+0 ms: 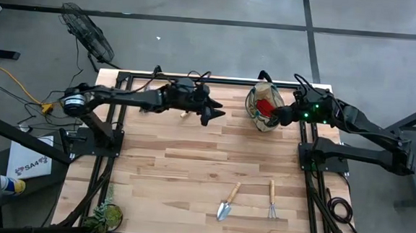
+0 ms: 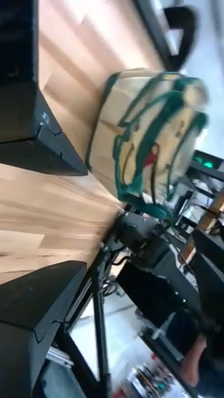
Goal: Pick & Place Garden tools in Gardening bag
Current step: Adjust the gardening bag
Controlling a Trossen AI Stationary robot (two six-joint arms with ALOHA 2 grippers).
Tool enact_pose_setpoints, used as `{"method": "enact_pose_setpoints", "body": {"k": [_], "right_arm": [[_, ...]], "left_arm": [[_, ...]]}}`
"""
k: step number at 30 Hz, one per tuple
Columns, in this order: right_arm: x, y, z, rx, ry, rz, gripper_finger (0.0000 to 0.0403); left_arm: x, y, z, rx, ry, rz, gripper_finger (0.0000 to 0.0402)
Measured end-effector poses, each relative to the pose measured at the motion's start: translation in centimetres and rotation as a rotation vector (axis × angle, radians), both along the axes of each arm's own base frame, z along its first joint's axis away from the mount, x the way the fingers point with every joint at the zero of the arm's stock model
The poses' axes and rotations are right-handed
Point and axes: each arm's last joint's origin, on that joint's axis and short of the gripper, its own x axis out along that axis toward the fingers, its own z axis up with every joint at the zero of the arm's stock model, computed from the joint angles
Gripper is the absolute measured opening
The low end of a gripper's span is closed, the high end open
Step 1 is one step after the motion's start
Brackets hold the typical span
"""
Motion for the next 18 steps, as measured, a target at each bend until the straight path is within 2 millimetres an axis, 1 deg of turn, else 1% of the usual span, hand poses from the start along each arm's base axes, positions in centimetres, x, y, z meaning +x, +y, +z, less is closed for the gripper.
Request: {"method": "enact_pose_setpoints", "body": {"k": [3,6,9,12,15,18], "right_arm": [[0.0,-0.1,0.1,-0.023,-0.004,-0.03,0.0193],[0.1,-0.2,0.2,-0.037,-0.015,-0.044,0.0193],[0.1,-0.2,0.3,-0.051,-0.019,-0.042,0.0193],[0.1,-0.2,0.3,-0.063,-0.014,-0.035,0.0193],[0.1,-0.2,0.3,-0.071,-0.01,-0.029,0.0193],[0.2,-0.3,0.4,-0.091,-0.011,-0.019,0.0193]], "left_arm": [[1.1,1.3,-1.9,-0.091,-0.017,-0.006,0.023],[2.0,2.6,-3.1,-0.2,-0.085,0.025,0.023],[2.6,4.1,-4.5,-0.315,-0.114,0.101,0.023],[3.4,5.7,-5.6,-0.42,-0.09,0.169,0.023],[5.0,7.0,-5.4,-0.464,-0.113,0.157,0.023],[7.1,8.1,-4.9,-0.474,-0.082,0.136,0.023]]}}
